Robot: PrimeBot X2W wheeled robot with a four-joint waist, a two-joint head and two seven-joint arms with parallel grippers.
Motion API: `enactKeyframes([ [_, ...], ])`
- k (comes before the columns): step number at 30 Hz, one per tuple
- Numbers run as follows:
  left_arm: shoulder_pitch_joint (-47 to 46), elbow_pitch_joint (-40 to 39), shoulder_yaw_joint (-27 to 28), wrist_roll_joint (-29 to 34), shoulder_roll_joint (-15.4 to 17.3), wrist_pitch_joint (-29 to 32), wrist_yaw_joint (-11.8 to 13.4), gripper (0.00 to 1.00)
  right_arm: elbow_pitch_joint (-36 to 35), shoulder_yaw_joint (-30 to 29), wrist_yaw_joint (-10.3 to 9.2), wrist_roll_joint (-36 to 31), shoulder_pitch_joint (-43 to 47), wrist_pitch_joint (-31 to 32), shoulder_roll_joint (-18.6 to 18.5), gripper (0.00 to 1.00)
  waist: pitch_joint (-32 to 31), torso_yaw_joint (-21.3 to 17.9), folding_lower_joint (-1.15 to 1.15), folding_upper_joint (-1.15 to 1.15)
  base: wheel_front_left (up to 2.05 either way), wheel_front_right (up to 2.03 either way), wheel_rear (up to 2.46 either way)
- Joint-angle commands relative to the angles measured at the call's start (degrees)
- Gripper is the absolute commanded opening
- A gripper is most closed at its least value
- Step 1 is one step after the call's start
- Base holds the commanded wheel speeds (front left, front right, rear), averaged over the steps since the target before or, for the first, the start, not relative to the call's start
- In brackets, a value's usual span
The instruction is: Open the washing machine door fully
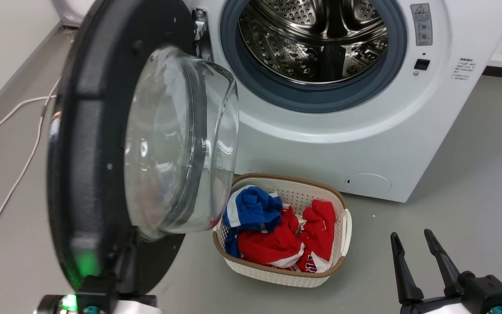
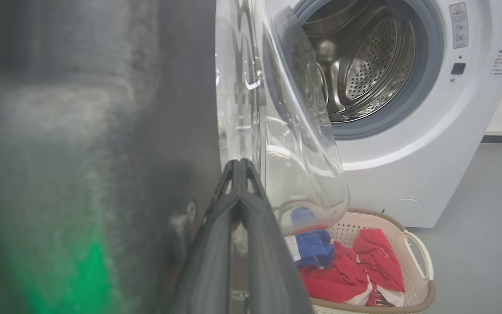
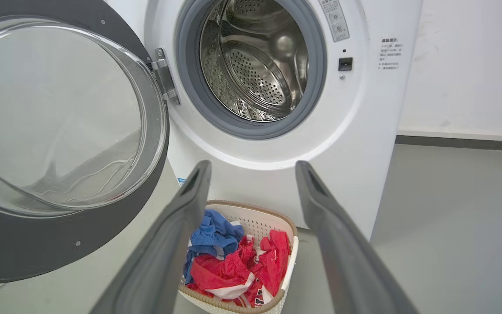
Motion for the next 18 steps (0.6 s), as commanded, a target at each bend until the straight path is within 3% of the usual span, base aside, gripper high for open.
enactKeyframes([
  [1,0.0,0.0,1.2,0.0,0.8,0.1,0.4,0.0,0.0,0.0,-0.01,-0.1,0.0,-0.1,0.2,1.0,0.3,0.2,-0.01,0.0,0.0,0.0,0.0],
  [18,-6.3,2.8,17.4,-4.0,3.2,0.1,-0.1,0.0,-0.6,-0.7,-0.01,-1.2,-2.9,-0.1,0.2,1.0,5.0,0.1,-0.01,0.0,0.0,0.0,0.0],
])
